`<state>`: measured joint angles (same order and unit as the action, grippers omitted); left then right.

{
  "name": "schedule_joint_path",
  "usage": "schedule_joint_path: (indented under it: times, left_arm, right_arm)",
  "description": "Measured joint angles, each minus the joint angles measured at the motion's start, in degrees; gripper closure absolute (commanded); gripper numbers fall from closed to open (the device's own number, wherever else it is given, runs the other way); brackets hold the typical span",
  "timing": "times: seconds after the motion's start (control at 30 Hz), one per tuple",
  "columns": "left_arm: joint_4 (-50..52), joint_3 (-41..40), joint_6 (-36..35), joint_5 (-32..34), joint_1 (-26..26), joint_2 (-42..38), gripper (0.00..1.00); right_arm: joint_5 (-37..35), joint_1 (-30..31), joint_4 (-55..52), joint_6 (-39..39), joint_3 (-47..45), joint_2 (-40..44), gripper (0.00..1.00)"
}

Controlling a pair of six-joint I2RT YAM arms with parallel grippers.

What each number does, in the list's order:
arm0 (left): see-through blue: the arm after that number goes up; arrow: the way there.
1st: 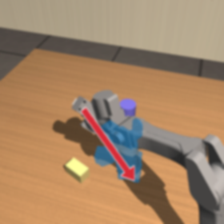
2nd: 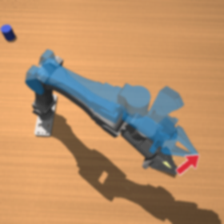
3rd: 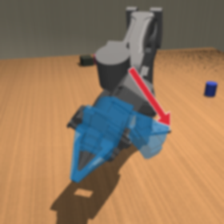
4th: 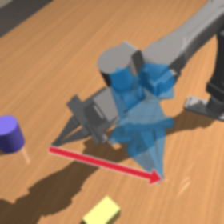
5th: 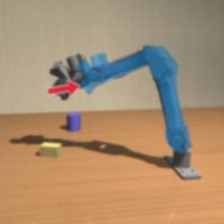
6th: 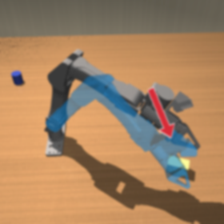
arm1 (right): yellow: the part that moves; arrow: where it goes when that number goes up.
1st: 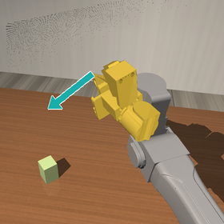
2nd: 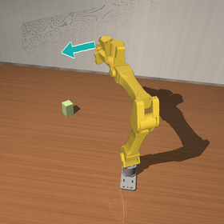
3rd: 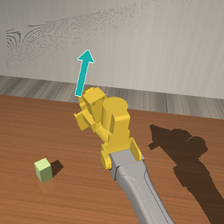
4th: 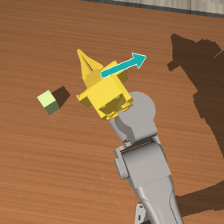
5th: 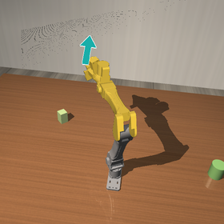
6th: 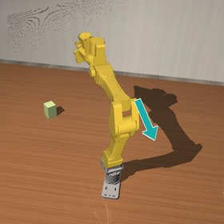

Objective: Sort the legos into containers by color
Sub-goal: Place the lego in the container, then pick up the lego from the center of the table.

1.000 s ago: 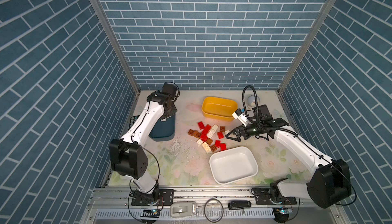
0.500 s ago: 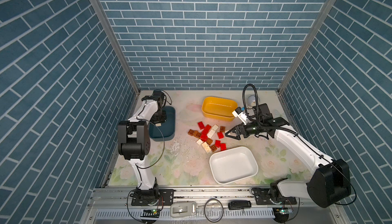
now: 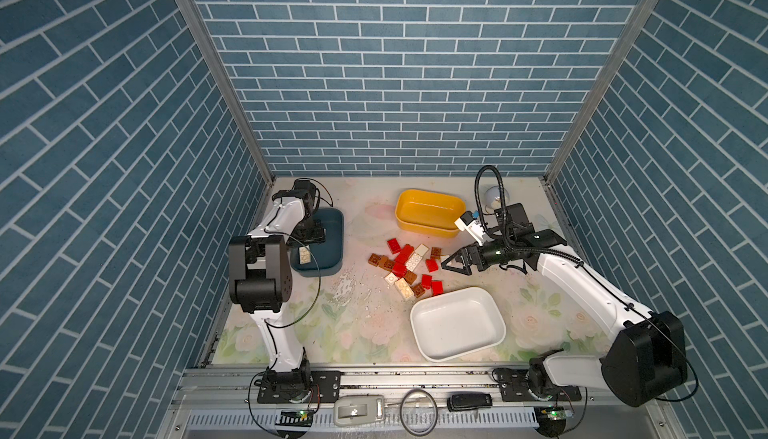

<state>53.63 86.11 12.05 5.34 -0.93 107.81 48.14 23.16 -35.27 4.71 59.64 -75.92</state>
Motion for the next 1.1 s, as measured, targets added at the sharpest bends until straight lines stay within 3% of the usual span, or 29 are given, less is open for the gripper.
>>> schedule_joint_path:
  times: [0.13, 0.27, 0.53, 0.77, 1.1]
  left_arm:
    - [1.4, -0.3, 1.6, -1.9, 3.1, -5.8, 0.23]
    - [1.9, -0.3, 3.9, -3.3, 9.9, -9.5, 0.23]
    - [1.6, -0.5, 6.7, -5.7, 23.2, -6.2, 0.24]
    - [0.2, -3.1, 6.8, -6.7, 25.1, -0.5, 0.34]
    - [-1.6, -4.5, 4.6, -8.1, 25.6, 3.4, 0.37]
  right_arm:
    - [-0.3, 0.0, -0.1, 0.0, 0.0, 0.0, 0.01]
    - [-0.4, 0.0, -0.2, 0.0, 0.0, 0.0, 0.01]
    - [-0.9, 0.0, -0.3, 0.0, 0.0, 0.1, 0.01]
    - [-1.5, 0.0, -0.3, 0.0, -0.6, 1.0, 0.01]
    - [-1.9, 0.0, -0.3, 0.0, -1.9, 1.0, 0.01]
